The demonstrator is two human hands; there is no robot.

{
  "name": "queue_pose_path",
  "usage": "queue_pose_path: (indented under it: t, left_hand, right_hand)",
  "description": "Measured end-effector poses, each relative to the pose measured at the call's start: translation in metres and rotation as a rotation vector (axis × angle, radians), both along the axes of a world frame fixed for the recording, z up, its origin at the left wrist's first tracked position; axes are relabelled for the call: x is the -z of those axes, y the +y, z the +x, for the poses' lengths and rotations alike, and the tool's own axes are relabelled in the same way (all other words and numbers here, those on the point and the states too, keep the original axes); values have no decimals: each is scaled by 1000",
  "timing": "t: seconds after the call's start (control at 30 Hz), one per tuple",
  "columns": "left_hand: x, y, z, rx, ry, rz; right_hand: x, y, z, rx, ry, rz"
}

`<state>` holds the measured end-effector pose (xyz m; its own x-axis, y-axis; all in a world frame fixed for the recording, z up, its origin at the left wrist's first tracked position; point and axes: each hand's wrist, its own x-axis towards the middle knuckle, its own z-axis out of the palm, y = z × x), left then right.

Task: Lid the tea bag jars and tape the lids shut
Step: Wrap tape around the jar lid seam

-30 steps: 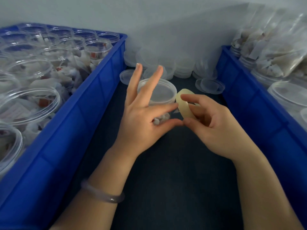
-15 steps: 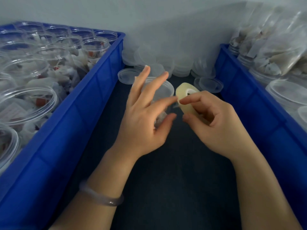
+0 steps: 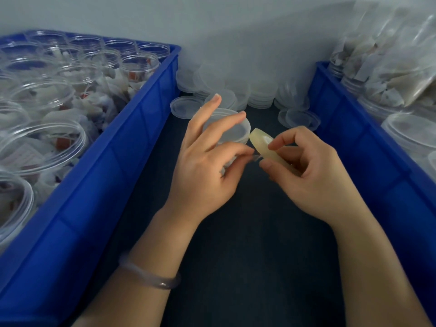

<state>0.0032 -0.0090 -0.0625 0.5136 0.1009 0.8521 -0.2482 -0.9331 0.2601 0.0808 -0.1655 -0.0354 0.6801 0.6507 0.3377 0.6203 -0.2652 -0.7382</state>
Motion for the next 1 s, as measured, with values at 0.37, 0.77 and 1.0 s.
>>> queue_pose_path:
  t: [0.37, 0.77, 1.0]
  left_hand:
    - [-1, 0, -4, 28, 181, -56]
    - [-2, 0, -5, 71, 193, -136]
    - [-3, -1, -5, 78, 217, -139]
  right_hand:
    - [4, 1, 1, 31, -70, -21]
    - [8, 1, 2, 21, -125, -18]
    - [8, 2, 1, 13, -169, -17]
